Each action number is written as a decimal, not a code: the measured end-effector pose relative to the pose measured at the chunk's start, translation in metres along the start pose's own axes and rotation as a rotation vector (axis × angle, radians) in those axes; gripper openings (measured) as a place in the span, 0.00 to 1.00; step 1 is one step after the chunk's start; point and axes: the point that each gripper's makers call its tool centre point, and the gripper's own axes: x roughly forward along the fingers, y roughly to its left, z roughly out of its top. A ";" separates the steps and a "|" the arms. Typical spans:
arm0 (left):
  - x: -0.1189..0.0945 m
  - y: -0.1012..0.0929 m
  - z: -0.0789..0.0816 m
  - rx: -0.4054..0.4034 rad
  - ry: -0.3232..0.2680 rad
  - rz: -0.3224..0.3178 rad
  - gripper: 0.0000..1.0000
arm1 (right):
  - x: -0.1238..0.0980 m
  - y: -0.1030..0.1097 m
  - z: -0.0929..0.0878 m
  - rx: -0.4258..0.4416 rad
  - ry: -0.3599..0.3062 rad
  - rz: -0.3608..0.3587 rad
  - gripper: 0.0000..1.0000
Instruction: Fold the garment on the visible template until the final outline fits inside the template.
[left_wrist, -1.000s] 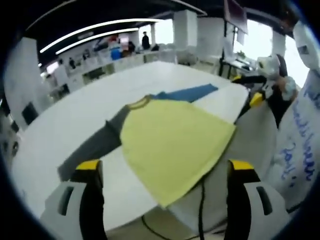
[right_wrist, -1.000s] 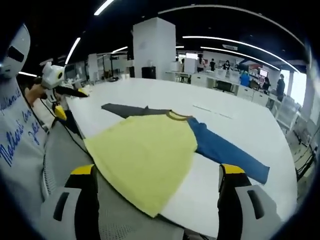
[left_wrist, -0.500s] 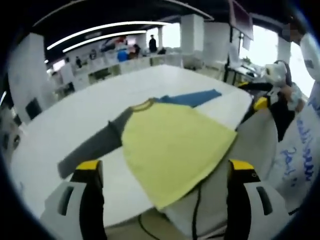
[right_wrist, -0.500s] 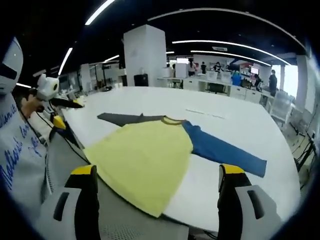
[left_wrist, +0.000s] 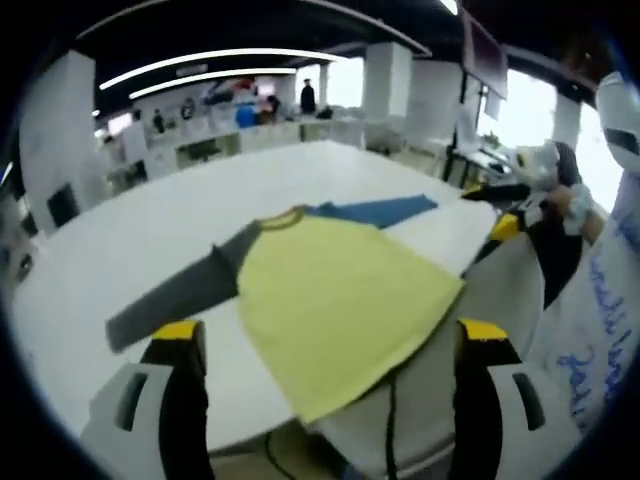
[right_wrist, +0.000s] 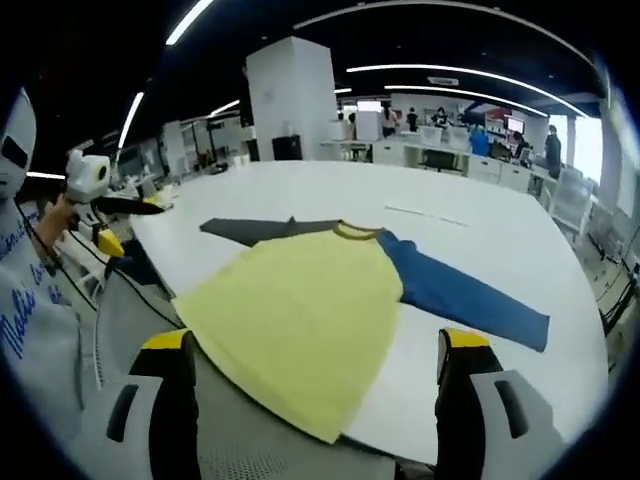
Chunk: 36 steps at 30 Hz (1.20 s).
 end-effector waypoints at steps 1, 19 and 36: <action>-0.002 0.002 -0.001 -0.003 -0.002 -0.005 0.99 | 0.005 0.005 0.004 -0.011 0.000 0.003 1.00; 0.007 0.041 -0.008 0.127 0.001 -0.102 0.99 | 0.015 0.062 0.021 0.010 0.026 -0.168 1.00; 0.024 0.021 -0.013 0.255 0.048 -0.287 0.99 | 0.007 0.043 0.013 0.011 0.068 -0.251 1.00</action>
